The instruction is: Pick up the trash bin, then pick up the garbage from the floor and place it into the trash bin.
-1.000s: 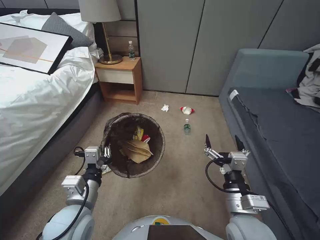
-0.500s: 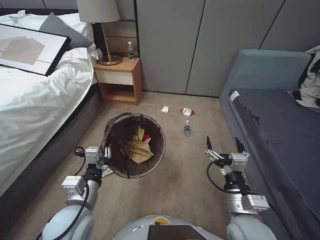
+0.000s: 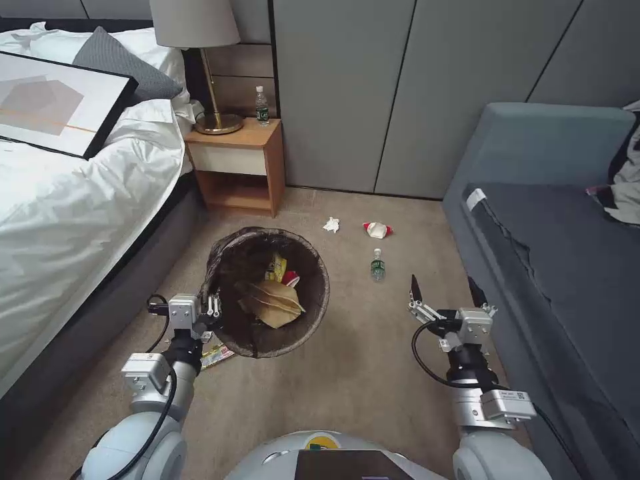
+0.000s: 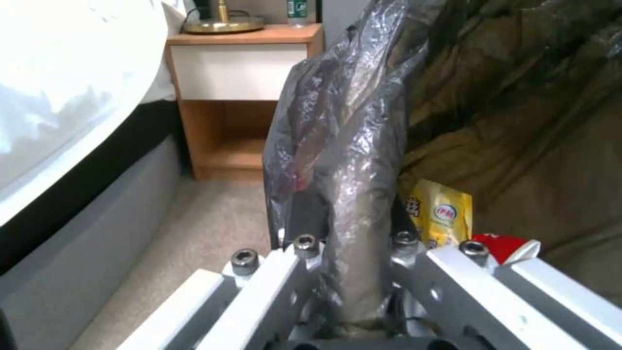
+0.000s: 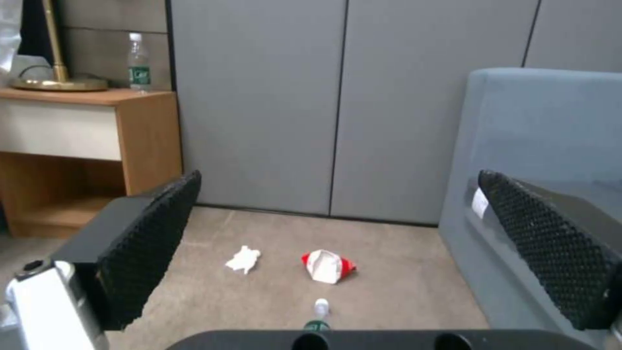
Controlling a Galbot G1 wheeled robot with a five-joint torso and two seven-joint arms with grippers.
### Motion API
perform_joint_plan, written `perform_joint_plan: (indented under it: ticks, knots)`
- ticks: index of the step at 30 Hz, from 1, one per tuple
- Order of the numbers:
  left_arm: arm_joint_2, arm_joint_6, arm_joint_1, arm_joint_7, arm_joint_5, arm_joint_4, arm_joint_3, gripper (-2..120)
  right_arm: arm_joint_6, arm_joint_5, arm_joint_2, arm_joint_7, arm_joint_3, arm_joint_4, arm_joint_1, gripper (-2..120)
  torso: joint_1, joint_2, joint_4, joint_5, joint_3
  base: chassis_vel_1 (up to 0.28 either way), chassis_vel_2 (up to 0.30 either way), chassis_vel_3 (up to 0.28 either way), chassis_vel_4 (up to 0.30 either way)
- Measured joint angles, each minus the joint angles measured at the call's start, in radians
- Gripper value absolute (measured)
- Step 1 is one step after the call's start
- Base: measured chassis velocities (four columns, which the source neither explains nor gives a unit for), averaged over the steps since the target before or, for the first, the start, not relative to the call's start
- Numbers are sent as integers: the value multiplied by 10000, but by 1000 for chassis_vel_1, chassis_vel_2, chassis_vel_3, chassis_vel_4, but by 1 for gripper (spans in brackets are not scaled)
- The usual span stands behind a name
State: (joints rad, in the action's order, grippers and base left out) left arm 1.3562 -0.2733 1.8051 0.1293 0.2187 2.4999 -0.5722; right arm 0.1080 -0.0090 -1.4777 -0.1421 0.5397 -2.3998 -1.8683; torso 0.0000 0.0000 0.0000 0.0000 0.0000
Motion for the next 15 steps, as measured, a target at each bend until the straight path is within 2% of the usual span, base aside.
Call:
perform_joint_plan:
  ticks: [15]
  knots:
    - [31, 16, 4, -5, -20, 0, -13, 3, 0, 52, 15, 70, -38, 61, 27, 100, 0, 0, 0, -1, 0, -136, 125, 132, -130]
